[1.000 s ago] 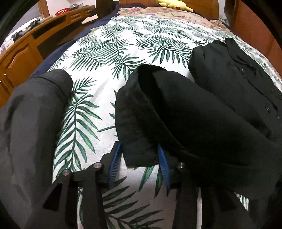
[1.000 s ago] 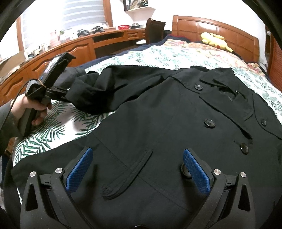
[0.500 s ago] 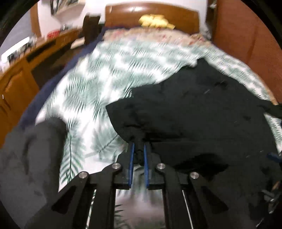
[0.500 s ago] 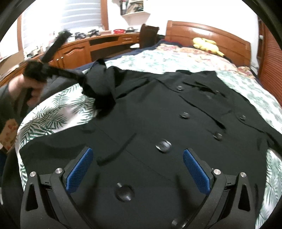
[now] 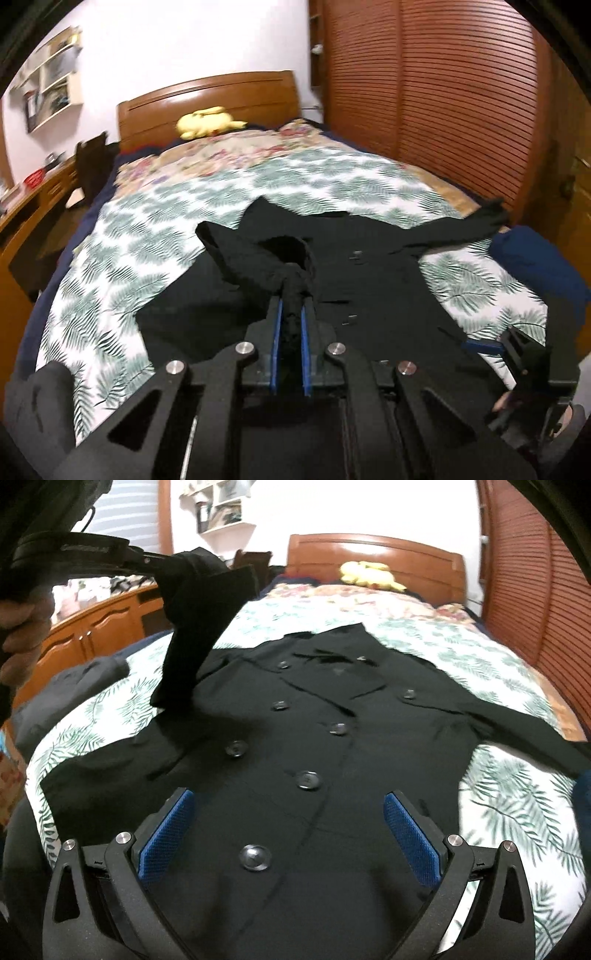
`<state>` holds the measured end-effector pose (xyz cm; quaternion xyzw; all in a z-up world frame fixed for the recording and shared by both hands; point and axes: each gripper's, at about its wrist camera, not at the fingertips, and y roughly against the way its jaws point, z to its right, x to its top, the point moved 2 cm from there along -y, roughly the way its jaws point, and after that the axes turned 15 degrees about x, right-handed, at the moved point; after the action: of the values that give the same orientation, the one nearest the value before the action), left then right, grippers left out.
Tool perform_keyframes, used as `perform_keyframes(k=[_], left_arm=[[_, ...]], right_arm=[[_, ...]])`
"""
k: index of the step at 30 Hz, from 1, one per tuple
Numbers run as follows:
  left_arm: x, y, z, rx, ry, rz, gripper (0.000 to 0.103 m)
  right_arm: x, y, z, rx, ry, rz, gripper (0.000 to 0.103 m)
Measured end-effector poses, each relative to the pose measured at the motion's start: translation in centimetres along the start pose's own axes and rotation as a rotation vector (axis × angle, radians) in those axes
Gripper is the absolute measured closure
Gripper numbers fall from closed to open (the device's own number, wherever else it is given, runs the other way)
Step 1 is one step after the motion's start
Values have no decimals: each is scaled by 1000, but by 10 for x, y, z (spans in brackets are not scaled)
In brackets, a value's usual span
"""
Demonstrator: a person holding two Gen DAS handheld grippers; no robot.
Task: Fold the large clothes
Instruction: 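Lift the cuff and lay it flat over the coat front, open left tool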
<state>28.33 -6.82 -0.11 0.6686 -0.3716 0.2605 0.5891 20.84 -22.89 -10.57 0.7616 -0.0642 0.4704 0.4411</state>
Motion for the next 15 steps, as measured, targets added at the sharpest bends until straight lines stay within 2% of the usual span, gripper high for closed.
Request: perform_keyframes(k=[8,15], left_arm=[[13,40,57,-50,-68,40,98],[4,45,65,-39,-73,10,94]], right_arm=[[2,47,29,-47,-66,66,0],[10,72,34,-75,-86,106,0]])
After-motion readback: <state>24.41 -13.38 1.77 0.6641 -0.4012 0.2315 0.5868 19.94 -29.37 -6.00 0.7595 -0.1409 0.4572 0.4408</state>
